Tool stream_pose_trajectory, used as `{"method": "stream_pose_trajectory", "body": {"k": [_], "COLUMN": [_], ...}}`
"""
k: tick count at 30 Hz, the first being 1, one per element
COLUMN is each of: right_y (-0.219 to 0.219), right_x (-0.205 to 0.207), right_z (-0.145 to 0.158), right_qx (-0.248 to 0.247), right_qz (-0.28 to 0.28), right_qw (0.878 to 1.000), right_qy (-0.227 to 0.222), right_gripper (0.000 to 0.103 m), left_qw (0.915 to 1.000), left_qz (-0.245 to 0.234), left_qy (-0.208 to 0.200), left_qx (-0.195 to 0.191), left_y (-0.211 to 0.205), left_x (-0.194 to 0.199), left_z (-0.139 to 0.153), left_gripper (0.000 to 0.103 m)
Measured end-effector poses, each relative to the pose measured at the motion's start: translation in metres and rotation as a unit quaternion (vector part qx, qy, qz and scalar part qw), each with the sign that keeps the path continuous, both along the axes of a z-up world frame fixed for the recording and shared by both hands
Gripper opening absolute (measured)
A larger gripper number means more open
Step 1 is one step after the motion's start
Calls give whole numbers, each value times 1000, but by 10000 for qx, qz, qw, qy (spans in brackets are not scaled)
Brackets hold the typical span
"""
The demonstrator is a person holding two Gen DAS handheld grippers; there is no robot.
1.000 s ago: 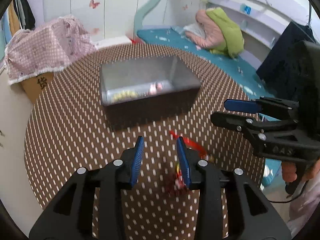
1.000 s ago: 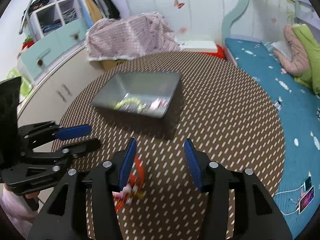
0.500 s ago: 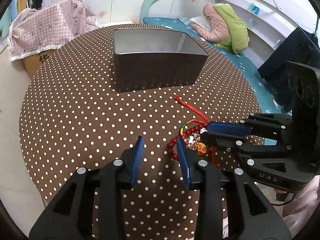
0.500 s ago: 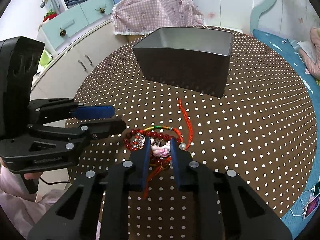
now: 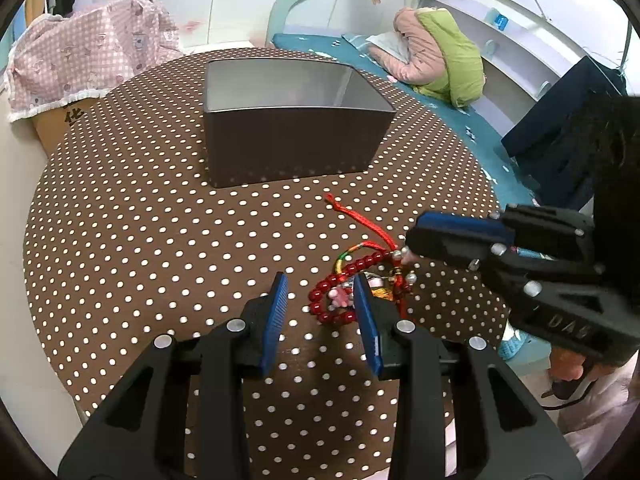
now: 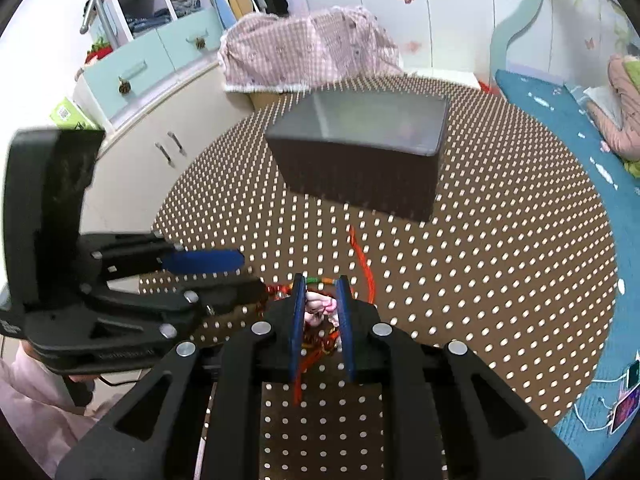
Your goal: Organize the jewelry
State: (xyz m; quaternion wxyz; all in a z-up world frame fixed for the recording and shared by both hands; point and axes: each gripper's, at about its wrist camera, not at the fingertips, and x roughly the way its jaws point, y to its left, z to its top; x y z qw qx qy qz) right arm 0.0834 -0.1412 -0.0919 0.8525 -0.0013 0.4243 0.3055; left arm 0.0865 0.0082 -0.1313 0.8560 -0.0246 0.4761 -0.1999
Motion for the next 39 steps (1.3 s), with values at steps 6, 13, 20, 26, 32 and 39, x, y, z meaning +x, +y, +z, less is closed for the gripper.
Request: {"method": "stream_pose_trajectory", "body": {"k": [6, 13, 20, 26, 32, 39], "right_y": [-16, -27, -35, -44, -54, -62], "right_x": [-1, 5, 4, 6, 7, 12], "right_z": [18, 13, 16, 18, 24, 32], "right_qx": [96, 148, 262, 326, 368, 447], "right_qz": [-211, -375, -412, -510, -599, -648], "right_qw": [9995, 9991, 9987, 9980, 9972, 9963], "right_qy": [-231, -120, -140, -173, -257, -348], "right_gripper": [15, 15, 15, 15, 14, 14], "left_qw": [9998, 9994, 9996, 9987, 9967, 9940], "left_qz": [-114, -253, -216, -353, -460, -449], "left_qy": [163, 180, 144, -48, -298, -705], "left_qx": [40, 125, -85, -375, -601, -706], "left_y": [-13, -24, -20, -21, -27, -26], "left_x": [8, 12, 14, 17, 23, 25], "left_z": [-7, -10, 0, 24, 50, 82], "left_gripper": [34, 8, 5, 5, 5, 5]}}
